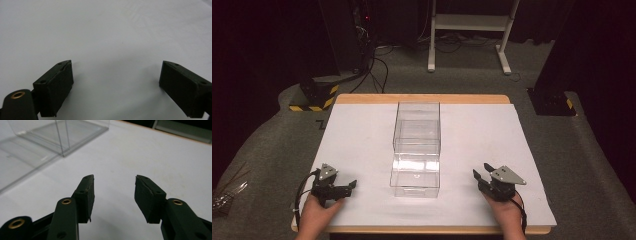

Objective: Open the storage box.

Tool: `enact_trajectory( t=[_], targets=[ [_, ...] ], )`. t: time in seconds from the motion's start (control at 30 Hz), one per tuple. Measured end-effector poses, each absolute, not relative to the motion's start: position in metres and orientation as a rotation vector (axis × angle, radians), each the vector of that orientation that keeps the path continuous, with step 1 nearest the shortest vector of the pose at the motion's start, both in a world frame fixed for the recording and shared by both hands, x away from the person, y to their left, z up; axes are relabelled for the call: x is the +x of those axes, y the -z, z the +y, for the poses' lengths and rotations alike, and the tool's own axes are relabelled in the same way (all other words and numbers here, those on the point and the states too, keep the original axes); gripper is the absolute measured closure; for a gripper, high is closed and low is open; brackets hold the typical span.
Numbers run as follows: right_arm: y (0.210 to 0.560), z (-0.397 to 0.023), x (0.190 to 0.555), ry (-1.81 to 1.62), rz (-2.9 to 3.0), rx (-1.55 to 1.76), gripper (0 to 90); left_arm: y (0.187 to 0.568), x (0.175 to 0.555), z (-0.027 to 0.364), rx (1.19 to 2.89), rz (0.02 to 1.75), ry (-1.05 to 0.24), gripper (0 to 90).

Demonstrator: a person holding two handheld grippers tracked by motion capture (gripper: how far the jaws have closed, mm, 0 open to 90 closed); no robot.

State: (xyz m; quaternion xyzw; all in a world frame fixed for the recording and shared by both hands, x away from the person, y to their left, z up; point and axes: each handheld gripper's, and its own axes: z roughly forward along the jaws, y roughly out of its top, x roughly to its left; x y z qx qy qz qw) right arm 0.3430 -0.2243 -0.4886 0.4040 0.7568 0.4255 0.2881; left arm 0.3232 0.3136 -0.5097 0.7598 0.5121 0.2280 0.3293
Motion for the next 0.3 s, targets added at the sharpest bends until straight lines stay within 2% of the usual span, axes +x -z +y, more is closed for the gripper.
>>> enact_trajectory(
  t=[0.3],
  targets=[
    [0.499,-0.226,0.352,-1.037,2.062,1.149,47.4,0.51,0.323,0.314,1.99,1.338,-0.596,12.1]
  ],
)
